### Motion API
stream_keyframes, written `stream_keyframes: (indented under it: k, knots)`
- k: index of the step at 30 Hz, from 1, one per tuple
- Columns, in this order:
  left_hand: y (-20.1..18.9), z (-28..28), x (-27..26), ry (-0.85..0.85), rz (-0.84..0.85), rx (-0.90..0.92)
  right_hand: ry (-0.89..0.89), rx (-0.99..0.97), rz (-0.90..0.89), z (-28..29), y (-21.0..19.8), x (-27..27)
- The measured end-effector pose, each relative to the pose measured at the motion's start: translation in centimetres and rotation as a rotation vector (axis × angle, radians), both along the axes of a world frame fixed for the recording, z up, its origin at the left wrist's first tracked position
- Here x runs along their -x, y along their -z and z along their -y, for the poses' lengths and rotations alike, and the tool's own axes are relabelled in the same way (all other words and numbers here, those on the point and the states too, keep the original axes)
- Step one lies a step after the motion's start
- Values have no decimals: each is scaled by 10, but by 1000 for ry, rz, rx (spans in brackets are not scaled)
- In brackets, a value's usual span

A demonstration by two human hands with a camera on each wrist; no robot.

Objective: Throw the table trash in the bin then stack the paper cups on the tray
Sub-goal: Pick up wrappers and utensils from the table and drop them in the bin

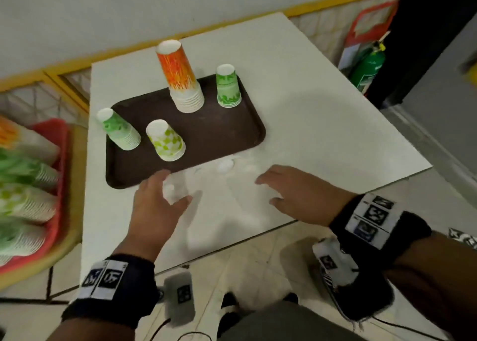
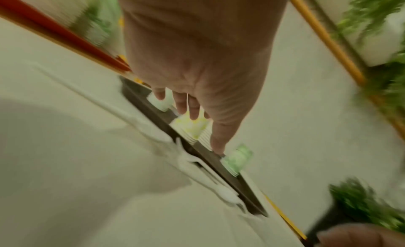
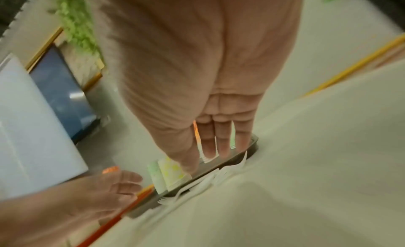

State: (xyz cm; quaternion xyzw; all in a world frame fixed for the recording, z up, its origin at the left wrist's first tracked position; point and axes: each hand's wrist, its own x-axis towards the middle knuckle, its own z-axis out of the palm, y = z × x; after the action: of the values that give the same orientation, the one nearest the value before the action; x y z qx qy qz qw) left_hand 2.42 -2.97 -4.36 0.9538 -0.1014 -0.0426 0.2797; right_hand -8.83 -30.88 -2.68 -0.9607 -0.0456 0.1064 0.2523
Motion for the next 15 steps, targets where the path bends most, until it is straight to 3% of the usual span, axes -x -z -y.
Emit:
stream_keyframes:
  k: [4, 7, 12, 15]
  knots:
    - [28, -38, -9, -107, -101, -97, -28, 280, 145, -20, 15, -54]
    - [40, -51, -10, -70, -111, -187, -31, 407, 118, -25, 27, -75]
    - [52, -57, -15, 41, -40, -277, -82, 502, 136, -29, 37, -89]
    - [48, -50, -14, 68, -34, -216, -95, 502, 147, -31, 37, -89]
